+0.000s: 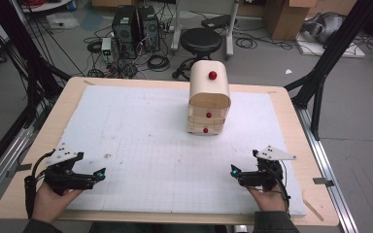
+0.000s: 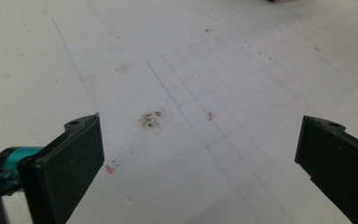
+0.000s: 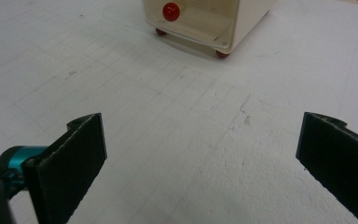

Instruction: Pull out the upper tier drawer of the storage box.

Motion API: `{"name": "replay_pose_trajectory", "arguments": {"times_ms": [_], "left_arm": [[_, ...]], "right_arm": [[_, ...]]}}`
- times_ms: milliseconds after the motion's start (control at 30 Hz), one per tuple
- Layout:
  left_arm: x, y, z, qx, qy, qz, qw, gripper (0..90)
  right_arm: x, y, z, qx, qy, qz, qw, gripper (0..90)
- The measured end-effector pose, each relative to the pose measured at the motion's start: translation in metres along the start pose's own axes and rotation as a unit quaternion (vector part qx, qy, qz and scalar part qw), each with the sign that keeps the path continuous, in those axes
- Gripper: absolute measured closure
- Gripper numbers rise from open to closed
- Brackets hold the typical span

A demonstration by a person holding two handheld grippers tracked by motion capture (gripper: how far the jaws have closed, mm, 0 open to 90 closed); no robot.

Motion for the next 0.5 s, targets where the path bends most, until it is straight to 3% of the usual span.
{"name": "replay_pose_trajectory", "arguments": {"times_ms": [500], "left_arm": [[0.002, 0.004, 0.001, 0.007, -0.002, -0.003, 1.0, 1.7]], "right_arm": [[-0.005, 0.007, -0.022, 0.014, -0.015, 0.012, 0.9997, 0.4]]}}
Point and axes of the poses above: each handheld gripper's, and its own axes: x roughly backward along the jaws, z roughly out of its underside, y roughly to its left, the point moved 5 cm from there along -x, roughly forward along the jaws, and after that the axes turned 15 degrees about x, right-handed, at the moved point
